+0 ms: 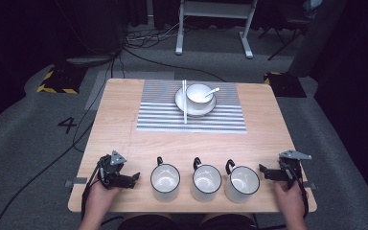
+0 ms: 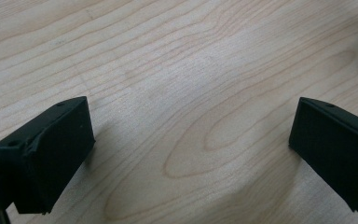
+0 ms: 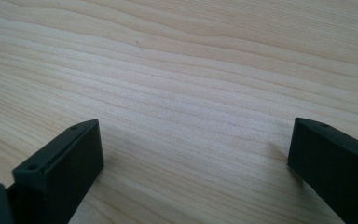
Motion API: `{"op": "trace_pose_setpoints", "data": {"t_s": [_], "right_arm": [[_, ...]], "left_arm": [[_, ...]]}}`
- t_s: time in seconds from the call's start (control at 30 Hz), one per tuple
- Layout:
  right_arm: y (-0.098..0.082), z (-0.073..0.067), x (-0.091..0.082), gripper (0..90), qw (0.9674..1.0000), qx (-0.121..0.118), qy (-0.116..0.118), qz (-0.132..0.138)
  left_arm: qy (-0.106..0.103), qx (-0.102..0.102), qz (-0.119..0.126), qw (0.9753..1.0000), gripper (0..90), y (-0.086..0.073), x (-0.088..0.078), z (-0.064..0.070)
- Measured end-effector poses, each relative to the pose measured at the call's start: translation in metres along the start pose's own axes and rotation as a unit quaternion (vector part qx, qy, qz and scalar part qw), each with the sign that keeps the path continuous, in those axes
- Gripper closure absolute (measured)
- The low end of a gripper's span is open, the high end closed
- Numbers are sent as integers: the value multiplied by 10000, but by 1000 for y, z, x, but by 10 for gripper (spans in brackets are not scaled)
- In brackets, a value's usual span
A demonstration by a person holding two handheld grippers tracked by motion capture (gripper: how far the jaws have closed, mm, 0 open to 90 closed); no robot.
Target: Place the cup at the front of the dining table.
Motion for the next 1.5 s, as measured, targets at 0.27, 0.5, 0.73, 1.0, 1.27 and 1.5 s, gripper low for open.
{"op": "trace_pose_setpoints", "data": {"t_s": [0.27,0.5,0.73,1.0,1.27,1.5], "right_arm": [[0,0,0,35,10000,5,-1,-2],[0,0,0,35,10000,4,-1,-3],[0,0,0,35,10000,7,4,-1],[0,0,1,7,10000,38,28,-28],[2,1,3,3,10000,15,56,-18],[2,1,3,3,10000,13,59,-17]], "left_arm": [[-22,-49,5,10000,1,1,2,1],[0,-19,-6,10000,0,3,3,2],[8,-50,4,10000,1,4,4,4],[-1,-55,-4,10000,1,4,4,5],[-7,-42,-9,10000,1,4,4,4],[-8,-87,4,10000,2,4,4,5]]}}
Point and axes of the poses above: each handheld gripper's, and its own axes: x roughly forward along the jaws, y roughly out of its top, z roughly to its right, the point moved 8 cm from there along x, roughly forward along the jaws, and after that the axes turned 6 degrees about y, right-handed, at the moved point
